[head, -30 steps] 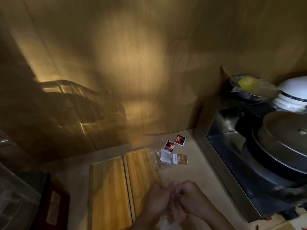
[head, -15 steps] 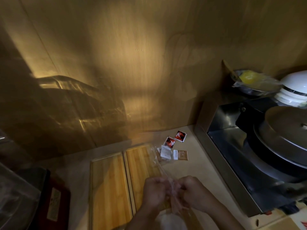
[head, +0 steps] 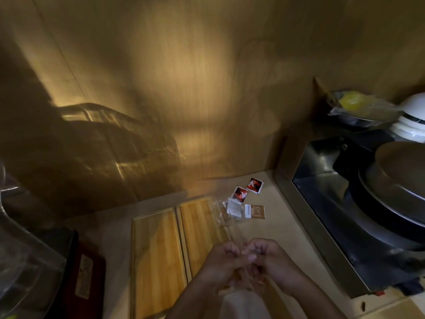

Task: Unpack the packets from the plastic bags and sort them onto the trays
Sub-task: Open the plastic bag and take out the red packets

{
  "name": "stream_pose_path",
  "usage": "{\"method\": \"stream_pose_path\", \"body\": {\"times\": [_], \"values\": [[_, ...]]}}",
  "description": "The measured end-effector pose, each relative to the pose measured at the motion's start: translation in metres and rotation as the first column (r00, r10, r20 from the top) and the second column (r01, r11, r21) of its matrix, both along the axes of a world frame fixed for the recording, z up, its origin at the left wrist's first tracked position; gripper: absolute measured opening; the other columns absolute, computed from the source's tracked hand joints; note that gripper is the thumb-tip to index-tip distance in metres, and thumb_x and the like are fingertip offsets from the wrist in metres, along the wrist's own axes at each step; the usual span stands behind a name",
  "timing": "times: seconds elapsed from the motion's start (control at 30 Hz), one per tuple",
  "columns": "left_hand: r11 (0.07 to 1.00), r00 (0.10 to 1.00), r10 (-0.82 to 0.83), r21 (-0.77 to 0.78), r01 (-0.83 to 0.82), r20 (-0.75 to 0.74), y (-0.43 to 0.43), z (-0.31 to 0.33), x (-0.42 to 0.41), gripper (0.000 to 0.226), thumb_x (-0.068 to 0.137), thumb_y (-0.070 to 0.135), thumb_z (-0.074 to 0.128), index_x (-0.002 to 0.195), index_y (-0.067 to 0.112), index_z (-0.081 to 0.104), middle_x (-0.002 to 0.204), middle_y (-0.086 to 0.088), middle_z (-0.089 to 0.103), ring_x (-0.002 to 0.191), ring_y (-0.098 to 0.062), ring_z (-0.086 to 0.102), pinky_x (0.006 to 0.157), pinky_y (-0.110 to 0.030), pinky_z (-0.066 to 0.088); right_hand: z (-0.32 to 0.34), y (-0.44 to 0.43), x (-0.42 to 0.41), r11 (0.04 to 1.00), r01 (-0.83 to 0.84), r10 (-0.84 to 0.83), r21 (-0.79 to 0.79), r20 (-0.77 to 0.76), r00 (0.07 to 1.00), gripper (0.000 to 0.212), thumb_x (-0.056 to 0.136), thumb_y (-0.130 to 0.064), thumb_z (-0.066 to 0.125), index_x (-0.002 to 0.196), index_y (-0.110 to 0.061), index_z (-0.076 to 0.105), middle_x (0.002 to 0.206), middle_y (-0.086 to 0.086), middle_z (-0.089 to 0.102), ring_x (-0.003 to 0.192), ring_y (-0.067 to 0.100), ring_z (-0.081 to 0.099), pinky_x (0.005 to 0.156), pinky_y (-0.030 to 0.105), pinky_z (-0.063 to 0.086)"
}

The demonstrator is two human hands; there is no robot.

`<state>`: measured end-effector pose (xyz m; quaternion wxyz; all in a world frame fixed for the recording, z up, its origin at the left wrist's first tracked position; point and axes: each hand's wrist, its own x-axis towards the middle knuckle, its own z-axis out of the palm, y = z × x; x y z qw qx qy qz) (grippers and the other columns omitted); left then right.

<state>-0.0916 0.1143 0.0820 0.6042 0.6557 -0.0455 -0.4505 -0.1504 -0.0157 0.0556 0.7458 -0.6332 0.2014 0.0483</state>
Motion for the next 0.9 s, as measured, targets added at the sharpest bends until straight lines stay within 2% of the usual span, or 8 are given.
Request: {"method": "stream_pose_path", "body": {"times": [0.13,0.33,0.43,0.5,0.57,0.63,0.77,0.9], "values": [[0.998,0.998,-0.057,0.023,0.057,0.016,0.003,-0.003,0.006,0.025,0.078,0.013,0.072,0.068,0.014,0.049,0.056,0.000,0.061,0.048,-0.006,0.061,0.039,-0.021,0.050,-0.002,-0.002,-0.002,0.997,-0.034,0.035,0.071,-0.021,0.999,0.013,0.064,-0.013,0.065,0.061,-0.007,0.055,0.040,0.003,0.058,0.028,0.011,0.043,0.032,0.016,0.027],[0.977,0.975,-0.212,0.028,0.211,0.065,0.007,-0.010,0.010,0.025,0.081,0.009,0.068,0.061,0.016,0.055,0.059,0.000,0.061,0.054,-0.009,0.060,0.042,-0.020,0.050,-0.009,-0.006,-0.009,0.994,-0.094,0.098,0.063,-0.059,0.993,0.008,0.066,-0.014,0.068,0.058,-0.016,0.066,0.047,0.005,0.060,0.037,0.014,0.044,0.042,0.022,0.028],[0.972,0.971,-0.234,-0.010,0.235,0.049,0.006,-0.004,0.008,0.021,0.083,0.020,0.067,0.065,0.018,0.056,0.062,0.001,0.063,0.060,-0.012,0.062,0.045,-0.022,0.053,-0.006,-0.009,-0.010,0.989,-0.114,0.118,0.097,-0.034,0.992,0.006,0.065,-0.018,0.069,0.060,-0.015,0.069,0.050,0.008,0.064,0.038,0.014,0.045,0.039,0.021,0.028],[0.971,0.969,-0.239,0.007,0.239,0.060,0.005,-0.002,0.005,0.025,0.082,0.024,0.068,0.063,0.018,0.052,0.058,0.003,0.064,0.057,-0.010,0.061,0.041,-0.020,0.050,-0.003,-0.008,-0.009,0.986,-0.144,0.147,0.084,-0.025,0.989,0.009,0.056,-0.023,0.072,0.059,-0.015,0.068,0.048,0.006,0.063,0.036,0.012,0.045,0.036,0.019,0.030],[0.972,0.967,-0.235,0.034,0.232,0.100,0.005,-0.005,0.005,0.030,0.080,0.017,0.070,0.059,0.018,0.048,0.047,0.005,0.063,0.046,-0.006,0.059,0.036,-0.018,0.045,-0.003,-0.007,-0.008,0.989,-0.138,0.140,0.052,-0.040,0.989,0.015,0.050,-0.026,0.072,0.059,-0.014,0.067,0.047,0.007,0.059,0.036,0.012,0.044,0.037,0.019,0.029],[0.963,0.957,-0.271,0.034,0.268,0.104,0.007,-0.008,0.007,0.027,0.079,0.012,0.071,0.060,0.016,0.052,0.049,0.005,0.066,0.046,-0.007,0.061,0.036,-0.018,0.045,-0.005,-0.005,-0.008,0.991,-0.126,0.129,0.055,-0.054,0.990,0.012,0.055,-0.024,0.074,0.057,-0.014,0.067,0.047,0.009,0.055,0.037,0.013,0.042,0.041,0.021,0.029],[0.949,0.947,-0.314,0.028,0.313,0.060,0.015,-0.010,0.011,0.022,0.081,0.005,0.067,0.061,0.011,0.060,0.049,0.005,0.069,0.045,-0.006,0.063,0.039,-0.018,0.049,-0.006,-0.003,-0.011,0.987,-0.145,0.149,0.074,-0.055,0.987,0.013,0.068,-0.013,0.071,0.057,-0.010,0.064,0.042,0.006,0.050,0.033,0.009,0.040,0.035,0.016,0.032],[0.942,0.942,-0.335,0.021,0.335,0.008,0.020,-0.011,0.012,0.023,0.085,0.014,0.063,0.063,0.009,0.058,0.052,0.002,0.070,0.049,-0.008,0.066,0.046,-0.020,0.055,-0.008,-0.003,-0.013,0.985,-0.171,0.172,0.041,-0.041,0.984,0.014,0.075,-0.012,0.069,0.064,-0.006,0.064,0.052,0.012,0.051,0.036,0.010,0.040,0.037,0.018,0.033]]}}
